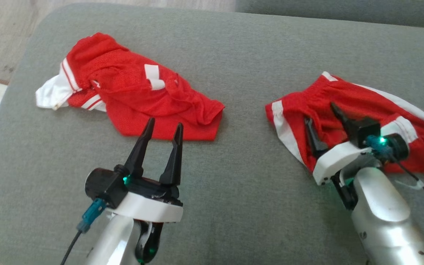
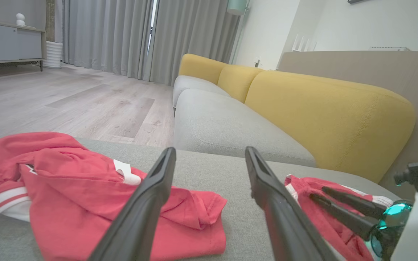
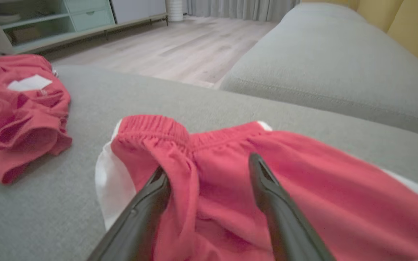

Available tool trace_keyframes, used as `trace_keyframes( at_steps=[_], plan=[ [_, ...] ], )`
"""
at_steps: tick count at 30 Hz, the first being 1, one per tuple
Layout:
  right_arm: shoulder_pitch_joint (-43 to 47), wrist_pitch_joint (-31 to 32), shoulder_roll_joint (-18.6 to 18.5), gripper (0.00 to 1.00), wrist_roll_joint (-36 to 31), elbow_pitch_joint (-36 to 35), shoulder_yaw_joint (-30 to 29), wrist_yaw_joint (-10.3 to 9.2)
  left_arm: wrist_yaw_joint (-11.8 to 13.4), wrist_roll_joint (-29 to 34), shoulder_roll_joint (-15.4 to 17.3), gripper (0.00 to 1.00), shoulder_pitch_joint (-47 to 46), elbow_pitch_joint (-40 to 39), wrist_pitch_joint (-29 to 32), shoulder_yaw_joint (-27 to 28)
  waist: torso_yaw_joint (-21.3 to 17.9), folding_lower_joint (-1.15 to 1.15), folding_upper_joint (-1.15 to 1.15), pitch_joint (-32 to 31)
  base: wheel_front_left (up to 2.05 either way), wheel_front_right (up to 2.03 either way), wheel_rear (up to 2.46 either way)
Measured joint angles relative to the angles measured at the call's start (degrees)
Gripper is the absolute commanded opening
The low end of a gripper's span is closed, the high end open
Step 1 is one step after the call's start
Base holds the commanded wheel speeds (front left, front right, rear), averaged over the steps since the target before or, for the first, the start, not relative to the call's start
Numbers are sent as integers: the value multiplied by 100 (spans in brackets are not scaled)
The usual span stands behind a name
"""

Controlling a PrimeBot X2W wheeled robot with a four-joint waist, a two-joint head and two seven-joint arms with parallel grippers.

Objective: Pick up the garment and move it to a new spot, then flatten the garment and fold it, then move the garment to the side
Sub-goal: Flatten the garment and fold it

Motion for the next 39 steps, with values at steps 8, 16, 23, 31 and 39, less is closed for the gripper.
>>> trace_keyframes(
  at_steps=[8,16,23,31,39],
  plan=[
    [316,-218,43,100,210,-1145,-405,0,0,134,0,100,1,14,0,198,-414,-1,0,-128,0,0,0],
    [1598,-226,162,100,403,-2360,-1106,0,-1,252,0,100,14,13,0,345,-961,-1,0,-293,0,0,0],
    [2101,-233,268,100,489,-2718,-1237,0,-2,389,26,100,12,104,0,325,-1334,-1,0,-311,0,0,0],
    [1875,-233,290,100,597,-2906,-1076,0,-44,557,892,100,-743,953,67,-916,-1574,0,0,-43,0,0,0],
    [1759,-233,290,100,690,-3005,-1021,0,-45,-91,1624,100,-2287,1641,458,-2628,-1760,1,0,398,0,0,0]
  ],
)
